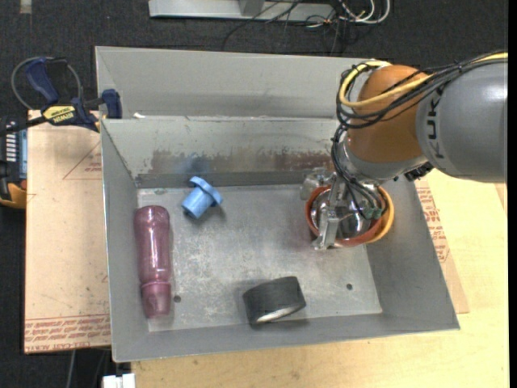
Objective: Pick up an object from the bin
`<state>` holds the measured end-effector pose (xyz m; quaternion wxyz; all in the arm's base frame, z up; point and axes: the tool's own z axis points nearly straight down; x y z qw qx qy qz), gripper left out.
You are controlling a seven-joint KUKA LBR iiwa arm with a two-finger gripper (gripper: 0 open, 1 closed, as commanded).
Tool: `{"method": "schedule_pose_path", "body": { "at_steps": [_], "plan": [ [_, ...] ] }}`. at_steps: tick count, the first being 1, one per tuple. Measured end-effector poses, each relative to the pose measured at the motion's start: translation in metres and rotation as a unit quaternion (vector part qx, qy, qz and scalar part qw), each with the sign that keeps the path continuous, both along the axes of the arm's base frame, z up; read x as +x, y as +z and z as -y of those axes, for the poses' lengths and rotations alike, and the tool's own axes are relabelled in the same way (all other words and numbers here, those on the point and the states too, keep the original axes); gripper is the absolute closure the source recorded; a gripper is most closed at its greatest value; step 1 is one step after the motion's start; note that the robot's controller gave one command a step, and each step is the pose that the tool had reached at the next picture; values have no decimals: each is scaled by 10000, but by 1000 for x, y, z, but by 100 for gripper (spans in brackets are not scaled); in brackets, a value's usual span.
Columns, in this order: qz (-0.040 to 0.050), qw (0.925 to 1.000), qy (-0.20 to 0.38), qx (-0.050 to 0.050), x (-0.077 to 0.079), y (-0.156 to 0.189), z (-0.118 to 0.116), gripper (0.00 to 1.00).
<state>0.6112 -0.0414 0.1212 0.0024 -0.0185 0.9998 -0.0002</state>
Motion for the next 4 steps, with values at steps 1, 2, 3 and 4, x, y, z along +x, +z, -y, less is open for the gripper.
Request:
{"method": "schedule_pose_path", "body": {
  "at_steps": [1, 2, 3, 4],
  "plan": [
    [-48, 9996, -263, 8, -50, -5, 15, 0],
    [-117, 9976, -675, 25, 24, -24, 94, 100],
    [-117, 9977, -674, 25, 23, -24, 94, 100],
    [-41, 9987, -506, 90, 9, -44, 103, 100]
  ]
}}
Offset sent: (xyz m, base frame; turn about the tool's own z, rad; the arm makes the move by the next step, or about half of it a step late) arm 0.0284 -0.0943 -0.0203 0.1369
